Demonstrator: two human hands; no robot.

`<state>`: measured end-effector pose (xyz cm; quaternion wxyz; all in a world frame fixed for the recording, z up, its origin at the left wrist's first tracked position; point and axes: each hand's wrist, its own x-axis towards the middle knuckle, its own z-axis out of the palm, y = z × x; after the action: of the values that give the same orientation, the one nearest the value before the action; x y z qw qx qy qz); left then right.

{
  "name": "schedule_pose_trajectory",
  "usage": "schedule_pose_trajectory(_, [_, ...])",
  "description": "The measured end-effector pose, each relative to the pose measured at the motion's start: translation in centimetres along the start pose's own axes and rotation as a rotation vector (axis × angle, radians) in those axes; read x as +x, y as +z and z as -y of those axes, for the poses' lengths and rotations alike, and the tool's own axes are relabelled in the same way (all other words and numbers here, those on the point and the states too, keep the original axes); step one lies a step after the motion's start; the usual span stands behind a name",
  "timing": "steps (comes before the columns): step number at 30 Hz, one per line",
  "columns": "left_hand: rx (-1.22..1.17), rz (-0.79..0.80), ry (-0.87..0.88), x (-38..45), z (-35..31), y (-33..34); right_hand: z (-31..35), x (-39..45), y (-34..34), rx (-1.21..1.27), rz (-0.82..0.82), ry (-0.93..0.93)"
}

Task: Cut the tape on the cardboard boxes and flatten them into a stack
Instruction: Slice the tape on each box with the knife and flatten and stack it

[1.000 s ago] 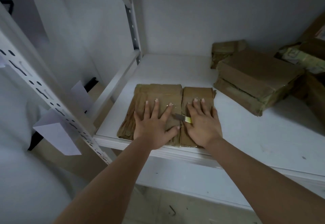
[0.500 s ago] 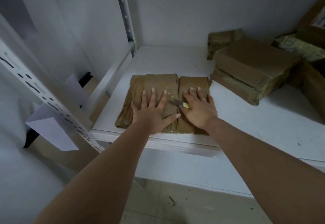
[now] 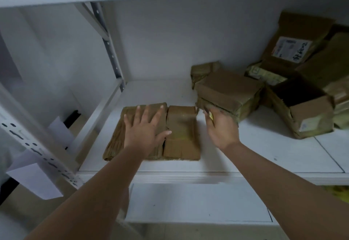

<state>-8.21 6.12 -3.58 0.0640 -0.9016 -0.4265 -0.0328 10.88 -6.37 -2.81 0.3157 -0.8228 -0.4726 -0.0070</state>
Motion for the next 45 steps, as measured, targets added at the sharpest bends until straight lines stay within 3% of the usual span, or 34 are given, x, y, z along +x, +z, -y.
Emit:
schedule_pose_trajectory(5, [-0.100,-0.095,0.130,3.1,-4.8,-3.3,-1.3,1.8,-4.0,-0.010,-0.179,-0.015])
schedule_pose_trajectory(11, [-0.158,-0.126,0.318,6.4,-12.1,-4.5,-5.6,2.1,-6.0,0.088,-0.273,0.173])
schedule_pose_trajectory(14, [-0.231,-0.112,0.270,8.7,-14.2,-5.5,-7.0,2.3,-6.5,0.119,-0.209,0.211])
schedule_pose_trajectory(19, [-0.521,0.105,0.018,13.0,-15.2,-5.7,-8.3,2.6,-7.2,0.104,-0.023,0.161])
schedule_pose_trajectory(22, [-0.569,0.149,0.058,14.5,-15.3,-4.2,-8.9,2.8,-7.2,0.090,0.101,0.175])
schedule_pose_trajectory(32, [-0.843,-0.080,0.083,12.5,-15.2,-9.1,-8.1,4.5,-8.0,0.217,0.042,0.306])
schedule_pose_trajectory(38, [-0.959,-0.360,0.083,11.0,-13.0,-10.5,-6.1,4.1,-8.2,0.317,-0.050,0.332])
schedule_pose_trajectory(45, [-0.936,-0.395,0.069,6.0,-10.4,-9.0,-4.7,1.8,-8.0,0.300,-0.065,0.326])
